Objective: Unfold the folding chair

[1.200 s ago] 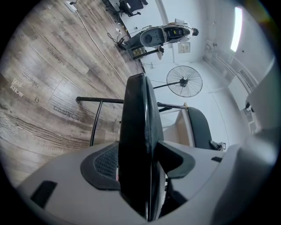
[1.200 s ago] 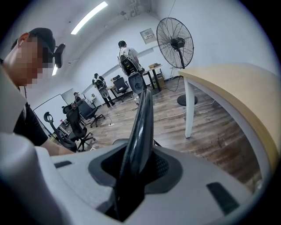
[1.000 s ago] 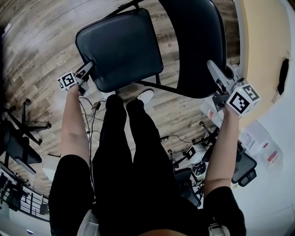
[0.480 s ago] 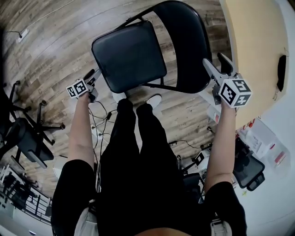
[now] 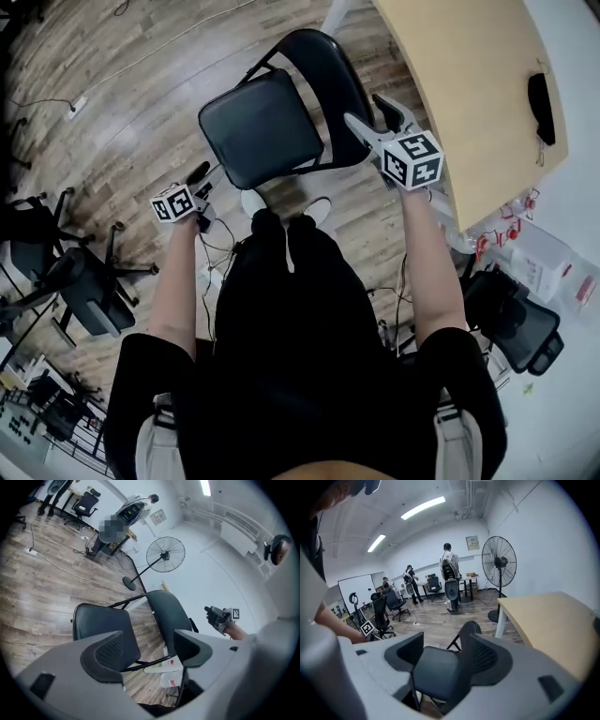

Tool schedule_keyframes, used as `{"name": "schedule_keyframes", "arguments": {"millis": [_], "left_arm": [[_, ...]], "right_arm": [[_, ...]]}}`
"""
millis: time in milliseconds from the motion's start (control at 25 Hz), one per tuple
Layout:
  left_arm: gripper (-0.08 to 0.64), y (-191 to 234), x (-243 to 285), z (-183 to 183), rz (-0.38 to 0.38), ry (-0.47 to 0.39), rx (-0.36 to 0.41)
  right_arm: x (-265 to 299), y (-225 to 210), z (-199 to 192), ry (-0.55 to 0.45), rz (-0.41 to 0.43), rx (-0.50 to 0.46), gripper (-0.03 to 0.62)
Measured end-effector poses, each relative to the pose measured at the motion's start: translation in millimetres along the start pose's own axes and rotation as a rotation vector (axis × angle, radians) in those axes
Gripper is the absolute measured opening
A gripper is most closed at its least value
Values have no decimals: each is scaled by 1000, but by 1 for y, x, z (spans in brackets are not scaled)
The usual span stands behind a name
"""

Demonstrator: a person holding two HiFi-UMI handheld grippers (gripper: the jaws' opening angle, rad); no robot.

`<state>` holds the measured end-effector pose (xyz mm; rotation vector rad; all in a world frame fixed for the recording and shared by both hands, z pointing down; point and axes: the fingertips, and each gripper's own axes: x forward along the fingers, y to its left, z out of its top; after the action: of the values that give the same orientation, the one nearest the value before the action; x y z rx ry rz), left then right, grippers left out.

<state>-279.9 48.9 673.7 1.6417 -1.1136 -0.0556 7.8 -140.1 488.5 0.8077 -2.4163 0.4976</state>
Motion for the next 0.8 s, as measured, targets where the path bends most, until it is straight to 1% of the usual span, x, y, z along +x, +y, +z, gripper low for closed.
{"name": "schedule_keyframes", "arguments": {"millis": [120,240,280,360,440,480,560,640,720,800], "left_arm": [[330,-69,-18,7,-34,-2,30],[329,-149,-37,3,-85,6,106],[328,-174,-42,4,-96,8,150],[327,-220,-54,14,-105,-12,270],[306,-262,-69,26,-98,-66,395],[283,-282,-78,30,-90,-97,458],[254,-319,-94,35,-83,-149,587],[233,-351,-110,38,-89,-196,696],[211,-375,-125,40,-102,-248,759],[186,-392,-138,42,-108,-301,794]], "right_arm": [[-23,39,22,-84,57,-11,296],[-53,83,37,-152,134,-22,295],[-63,97,41,-170,161,-24,295],[-80,122,51,-203,212,-37,295],[-98,149,57,-228,261,-61,295],[-108,161,60,-240,280,-71,295],[-127,183,65,-273,309,-82,293],[-142,203,73,-310,331,-97,293],[-154,223,81,-340,343,-130,291],[-164,239,88,-366,352,-158,288]]}}
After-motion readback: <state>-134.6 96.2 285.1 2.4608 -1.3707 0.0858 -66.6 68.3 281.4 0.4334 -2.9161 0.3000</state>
